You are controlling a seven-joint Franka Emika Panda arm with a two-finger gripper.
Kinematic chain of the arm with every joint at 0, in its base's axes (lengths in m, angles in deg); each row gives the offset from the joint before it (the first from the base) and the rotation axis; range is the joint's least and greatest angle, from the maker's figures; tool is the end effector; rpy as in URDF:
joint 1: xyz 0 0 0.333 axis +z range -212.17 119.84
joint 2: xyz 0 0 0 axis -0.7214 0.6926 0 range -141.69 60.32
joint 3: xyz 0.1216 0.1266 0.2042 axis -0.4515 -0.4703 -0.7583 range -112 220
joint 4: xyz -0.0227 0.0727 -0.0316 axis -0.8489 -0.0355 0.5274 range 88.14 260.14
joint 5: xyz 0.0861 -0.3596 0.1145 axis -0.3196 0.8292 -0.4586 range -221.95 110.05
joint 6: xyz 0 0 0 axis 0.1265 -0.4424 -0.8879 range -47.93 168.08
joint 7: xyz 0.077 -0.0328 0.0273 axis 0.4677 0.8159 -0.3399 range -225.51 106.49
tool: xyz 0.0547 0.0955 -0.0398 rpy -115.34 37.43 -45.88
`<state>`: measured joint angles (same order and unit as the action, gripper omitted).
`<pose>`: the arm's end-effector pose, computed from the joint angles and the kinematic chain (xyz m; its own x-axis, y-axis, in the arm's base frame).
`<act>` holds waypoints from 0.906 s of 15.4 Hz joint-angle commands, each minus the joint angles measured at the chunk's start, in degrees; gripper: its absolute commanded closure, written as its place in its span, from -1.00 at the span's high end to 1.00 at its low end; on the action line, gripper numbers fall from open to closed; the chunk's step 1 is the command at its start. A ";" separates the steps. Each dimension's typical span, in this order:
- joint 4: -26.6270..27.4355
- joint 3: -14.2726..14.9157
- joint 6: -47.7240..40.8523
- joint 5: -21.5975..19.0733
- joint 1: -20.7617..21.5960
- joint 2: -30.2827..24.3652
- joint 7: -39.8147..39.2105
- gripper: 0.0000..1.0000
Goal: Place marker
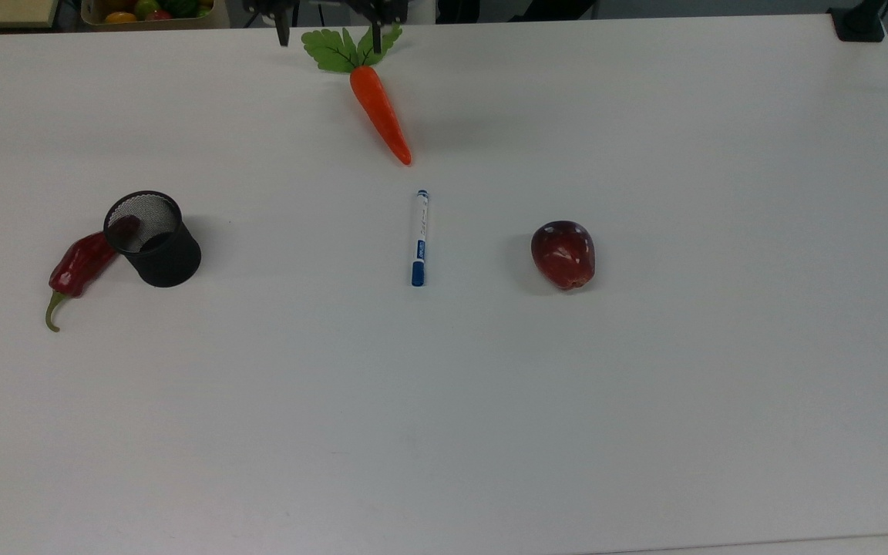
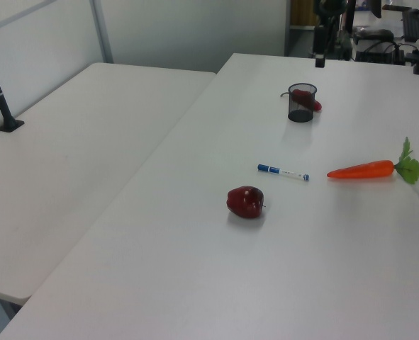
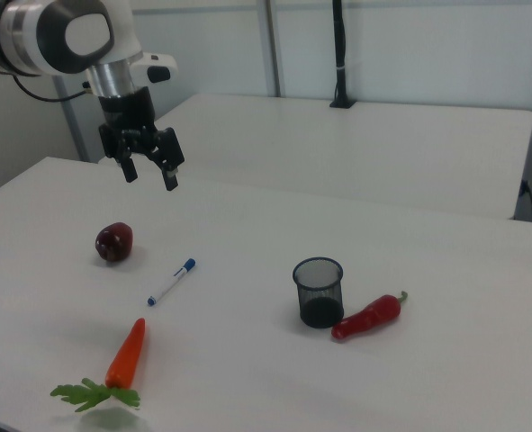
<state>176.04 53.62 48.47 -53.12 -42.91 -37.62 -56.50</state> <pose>0.5687 0.0307 0.5307 0.9998 0.0157 0.0099 0.0152 -0.9987 0.0484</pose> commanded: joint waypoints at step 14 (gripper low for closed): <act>2.93 -0.50 18.14 0.68 5.44 17.92 4.11 1.00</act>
<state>177.34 52.88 63.53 -53.12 -38.89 -21.44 -53.46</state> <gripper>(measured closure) 0.000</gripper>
